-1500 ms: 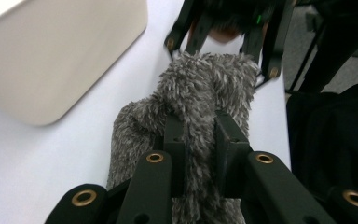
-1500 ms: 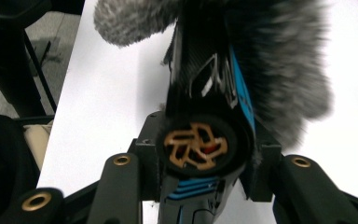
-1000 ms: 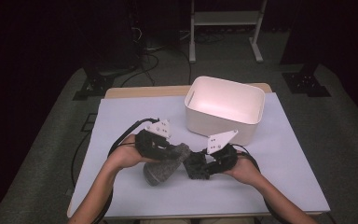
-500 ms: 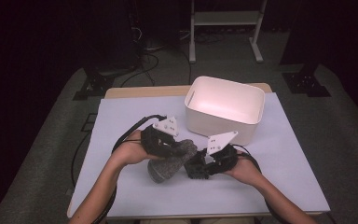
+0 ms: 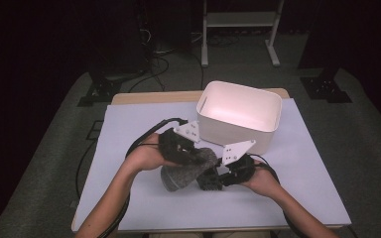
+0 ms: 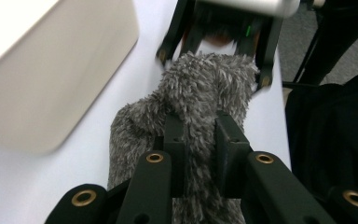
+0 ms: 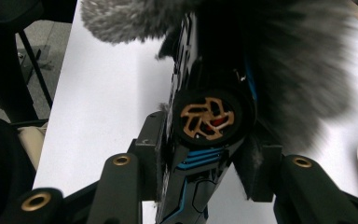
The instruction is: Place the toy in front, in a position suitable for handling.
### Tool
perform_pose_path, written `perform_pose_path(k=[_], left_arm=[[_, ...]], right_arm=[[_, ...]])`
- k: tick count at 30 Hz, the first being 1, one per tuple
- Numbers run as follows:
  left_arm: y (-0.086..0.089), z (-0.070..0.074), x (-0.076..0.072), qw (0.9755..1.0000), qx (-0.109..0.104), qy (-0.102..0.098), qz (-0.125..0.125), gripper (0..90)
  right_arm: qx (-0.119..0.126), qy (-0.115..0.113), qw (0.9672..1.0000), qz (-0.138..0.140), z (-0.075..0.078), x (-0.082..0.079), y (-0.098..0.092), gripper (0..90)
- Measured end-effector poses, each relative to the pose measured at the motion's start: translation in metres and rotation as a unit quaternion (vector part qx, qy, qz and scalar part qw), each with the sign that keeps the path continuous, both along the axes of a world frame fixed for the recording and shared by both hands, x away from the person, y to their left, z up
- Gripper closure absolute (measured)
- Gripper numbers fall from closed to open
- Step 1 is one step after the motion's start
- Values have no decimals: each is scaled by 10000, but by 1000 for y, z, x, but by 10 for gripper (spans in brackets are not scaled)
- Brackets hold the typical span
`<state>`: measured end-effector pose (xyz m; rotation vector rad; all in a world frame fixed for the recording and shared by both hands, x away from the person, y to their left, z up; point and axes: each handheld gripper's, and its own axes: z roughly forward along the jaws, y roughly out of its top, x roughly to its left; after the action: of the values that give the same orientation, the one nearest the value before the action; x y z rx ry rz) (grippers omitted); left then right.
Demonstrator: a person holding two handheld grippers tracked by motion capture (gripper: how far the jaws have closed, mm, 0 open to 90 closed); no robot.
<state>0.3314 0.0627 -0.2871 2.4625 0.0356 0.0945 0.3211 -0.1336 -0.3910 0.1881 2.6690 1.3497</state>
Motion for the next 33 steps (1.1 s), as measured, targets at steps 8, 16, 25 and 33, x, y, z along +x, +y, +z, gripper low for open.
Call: perform_pose_path(k=[8,16,25,33], left_arm=[[5,-4,5,9999,-60,27,152,776],[16,-12,7,9986,-402,167,287,781],[7,-11,5,9992,-370,94,119,780],[8,-7,1,9995,-313,62,34,775]], right_arm=[[118,74,9999,-18,0,0,-9,599],[69,28,10000,-38,3,0,-12,609],[-23,-75,10000,43,-1,1,5,557],[-31,-18,9999,112,1,1,2,565]])
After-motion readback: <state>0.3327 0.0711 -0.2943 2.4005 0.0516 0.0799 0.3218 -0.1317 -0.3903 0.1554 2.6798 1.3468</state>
